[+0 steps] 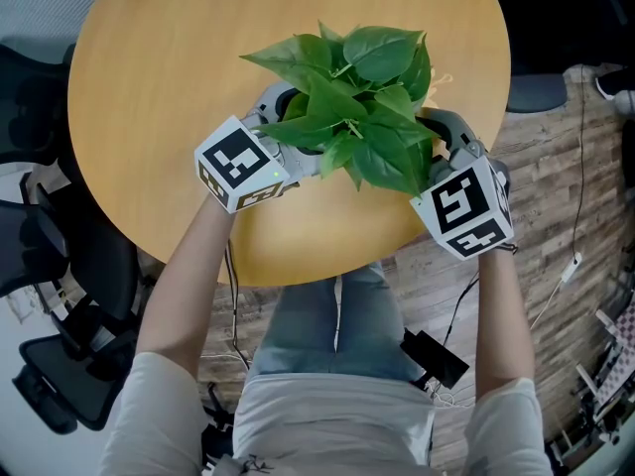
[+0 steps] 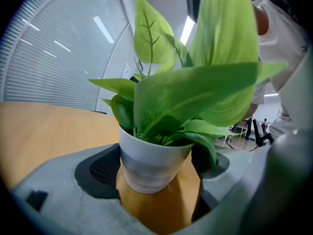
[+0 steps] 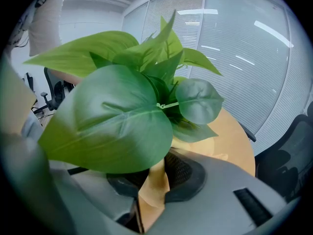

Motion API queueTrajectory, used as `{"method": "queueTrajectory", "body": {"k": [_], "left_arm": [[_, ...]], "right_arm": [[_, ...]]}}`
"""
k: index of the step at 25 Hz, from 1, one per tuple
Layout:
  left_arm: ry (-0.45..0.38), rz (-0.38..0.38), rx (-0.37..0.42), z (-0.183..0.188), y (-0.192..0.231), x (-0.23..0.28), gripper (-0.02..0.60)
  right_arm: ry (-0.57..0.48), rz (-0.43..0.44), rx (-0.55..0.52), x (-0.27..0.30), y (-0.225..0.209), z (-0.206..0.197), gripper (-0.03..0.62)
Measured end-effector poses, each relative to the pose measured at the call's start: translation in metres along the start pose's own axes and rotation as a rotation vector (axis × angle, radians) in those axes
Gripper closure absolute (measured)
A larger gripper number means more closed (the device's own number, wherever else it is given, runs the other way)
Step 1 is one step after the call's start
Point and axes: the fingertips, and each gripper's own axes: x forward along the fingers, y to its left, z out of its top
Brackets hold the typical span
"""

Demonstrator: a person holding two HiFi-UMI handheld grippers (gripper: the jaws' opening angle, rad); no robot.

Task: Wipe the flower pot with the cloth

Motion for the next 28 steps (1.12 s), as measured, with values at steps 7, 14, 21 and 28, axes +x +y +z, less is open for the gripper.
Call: {"method": "queueTrajectory", "body": {"k": [7,14,21,28], "left_arm": [[0.003,0.053,-0.011,0.0,-0.002,0.005,0.115],[-0.001,0.115,-0.025,0.001,-0.003,0.009,0.117],[-0.006,0.189,-0.044,0.0,-0.002,0.01,0.118],[-0.012,0.245,-0.058,-0.001,-0.001,0.01,0.118]], "right_arm": [[-0.02,0.006,0.024,-0.006,0.004,-0.004,0.531],[-0.037,0.017,0.04,-0.011,0.011,-0.007,0.531],[-0.041,0.022,0.048,-0.011,0.015,-0.007,0.533],[-0.043,0.028,0.06,-0.011,0.021,-0.007,0.532]]}}
